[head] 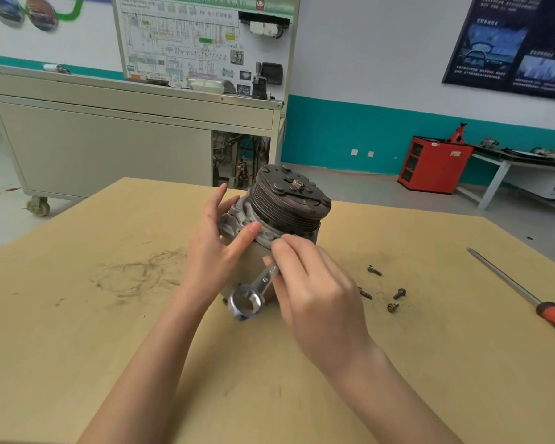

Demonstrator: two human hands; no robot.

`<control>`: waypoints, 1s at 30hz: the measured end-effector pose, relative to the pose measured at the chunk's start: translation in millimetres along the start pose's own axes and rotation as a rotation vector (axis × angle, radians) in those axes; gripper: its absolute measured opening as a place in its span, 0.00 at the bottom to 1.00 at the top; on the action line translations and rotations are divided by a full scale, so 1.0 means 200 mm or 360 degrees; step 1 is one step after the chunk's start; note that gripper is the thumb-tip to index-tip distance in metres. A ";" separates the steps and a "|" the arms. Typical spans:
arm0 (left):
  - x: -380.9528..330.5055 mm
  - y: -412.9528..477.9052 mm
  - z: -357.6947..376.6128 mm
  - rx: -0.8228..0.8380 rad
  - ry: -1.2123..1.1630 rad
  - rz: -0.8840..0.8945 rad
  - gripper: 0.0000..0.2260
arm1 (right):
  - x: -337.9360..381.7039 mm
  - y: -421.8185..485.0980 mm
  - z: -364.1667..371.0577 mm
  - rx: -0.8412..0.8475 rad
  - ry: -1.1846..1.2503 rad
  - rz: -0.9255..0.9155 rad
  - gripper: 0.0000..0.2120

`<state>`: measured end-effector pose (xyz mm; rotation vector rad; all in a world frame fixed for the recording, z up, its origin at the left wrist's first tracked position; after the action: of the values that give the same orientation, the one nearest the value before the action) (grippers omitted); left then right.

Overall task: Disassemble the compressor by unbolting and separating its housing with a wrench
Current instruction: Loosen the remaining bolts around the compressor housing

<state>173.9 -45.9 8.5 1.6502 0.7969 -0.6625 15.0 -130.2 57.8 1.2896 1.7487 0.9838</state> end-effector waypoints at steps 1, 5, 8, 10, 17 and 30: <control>0.00 0.00 0.00 -0.0012 0.0006 0.0010 0.37 | 0.00 0.01 0.00 0.0008 -0.0016 0.0018 0.06; 0.02 0.01 0.00 -0.0043 -0.0009 0.0025 0.38 | 0.01 0.04 -0.01 0.0028 -0.0066 0.0099 0.10; 0.02 0.01 -0.01 -0.0056 -0.0019 0.0023 0.39 | 0.02 0.05 -0.01 0.0033 -0.0111 0.0158 0.10; 0.03 0.00 -0.01 -0.0060 -0.0042 0.0015 0.39 | 0.02 0.05 -0.02 -0.0003 -0.0110 0.0209 0.08; 0.03 -0.01 0.01 -0.0074 -0.0064 0.0013 0.30 | 0.07 0.08 0.07 0.0033 -0.0251 0.0288 0.03; 0.02 -0.01 -0.01 -0.0111 0.0046 0.0038 0.30 | -0.30 -0.22 0.05 -0.0236 0.1249 0.0420 0.09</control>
<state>174.8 -42.6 3.9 1.6068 0.8106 -0.5891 20.4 -195.8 21.3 1.1273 2.0243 1.9251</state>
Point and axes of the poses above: each hand's wrist, its own y-axis towards the middle knuckle, its own z-axis out of the palm, x = y × z, the point moved 9 cm from there along y, towards the middle knuckle, and after that the axes turned 2 degrees about x, right-handed, at the moved point
